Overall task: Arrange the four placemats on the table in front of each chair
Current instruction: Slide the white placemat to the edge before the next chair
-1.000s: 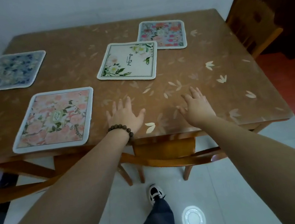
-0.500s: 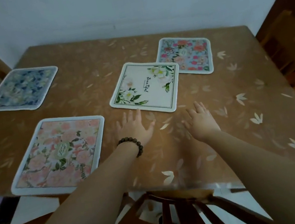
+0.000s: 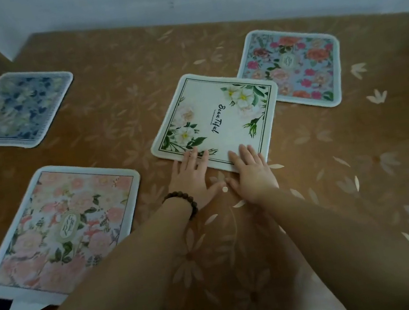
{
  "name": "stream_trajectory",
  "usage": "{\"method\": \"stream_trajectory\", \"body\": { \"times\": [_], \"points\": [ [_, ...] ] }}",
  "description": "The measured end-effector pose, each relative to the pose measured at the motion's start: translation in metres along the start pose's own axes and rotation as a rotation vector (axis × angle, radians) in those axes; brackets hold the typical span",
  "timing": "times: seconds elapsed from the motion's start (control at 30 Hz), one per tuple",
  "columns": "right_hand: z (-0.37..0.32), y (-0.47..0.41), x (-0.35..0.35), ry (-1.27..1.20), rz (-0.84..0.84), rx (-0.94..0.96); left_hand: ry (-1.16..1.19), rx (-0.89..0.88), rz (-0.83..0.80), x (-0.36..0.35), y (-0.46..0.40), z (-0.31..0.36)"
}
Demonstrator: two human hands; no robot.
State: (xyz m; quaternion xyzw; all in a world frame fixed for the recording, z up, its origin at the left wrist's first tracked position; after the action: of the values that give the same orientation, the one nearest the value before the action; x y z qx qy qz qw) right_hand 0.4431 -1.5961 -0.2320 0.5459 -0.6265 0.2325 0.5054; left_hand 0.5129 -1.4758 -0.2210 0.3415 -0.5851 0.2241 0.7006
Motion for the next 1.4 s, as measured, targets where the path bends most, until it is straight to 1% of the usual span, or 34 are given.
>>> {"method": "stream_trajectory", "body": {
  "times": [0.13,0.27,0.33,0.4,0.53,0.73,1.03,1.2,1.4],
  "points": [
    [0.002,-0.018,-0.005,0.078,0.044,0.049,0.003,-0.005,-0.046,-0.020,-0.024,-0.015],
    [0.001,-0.024,-0.006,0.200,0.035,0.144,0.029,-0.038,0.043,-0.015,-0.045,-0.028],
    [-0.004,-0.021,-0.010,0.272,0.004,0.213,0.016,-0.055,0.051,-0.014,-0.052,-0.034],
    [-0.006,-0.018,-0.009,0.284,-0.007,0.246,-0.015,-0.061,0.056,-0.014,-0.055,-0.038],
    [-0.004,-0.014,0.003,0.207,0.052,0.222,-0.034,-0.065,0.064,-0.013,-0.052,-0.035],
    [0.009,0.011,0.002,0.100,0.041,0.158,-0.062,-0.056,0.009,-0.018,-0.028,-0.015],
    [0.051,0.107,-0.010,-0.034,0.005,0.046,-0.077,-0.153,-0.078,-0.041,0.053,0.053],
    [0.064,0.153,-0.018,-0.032,-0.033,0.037,-0.047,-0.144,-0.149,-0.051,0.093,0.080],
    [0.072,0.201,-0.026,-0.073,-0.069,0.025,-0.040,-0.106,-0.185,-0.061,0.140,0.105]
  ]
}}
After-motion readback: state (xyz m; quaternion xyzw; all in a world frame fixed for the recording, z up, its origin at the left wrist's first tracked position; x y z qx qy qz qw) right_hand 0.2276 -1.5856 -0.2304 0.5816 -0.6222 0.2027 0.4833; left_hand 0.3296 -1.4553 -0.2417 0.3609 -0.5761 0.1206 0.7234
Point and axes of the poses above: each hand's wrist, its own y-axis away from the middle knuckle, its own x-axis out of the back of the hand, z = x × y, the point moved 9 cm from there along -y, towards the middle knuckle, and after that the axes turned 6 degrees about -y, right-handed, at the moved point
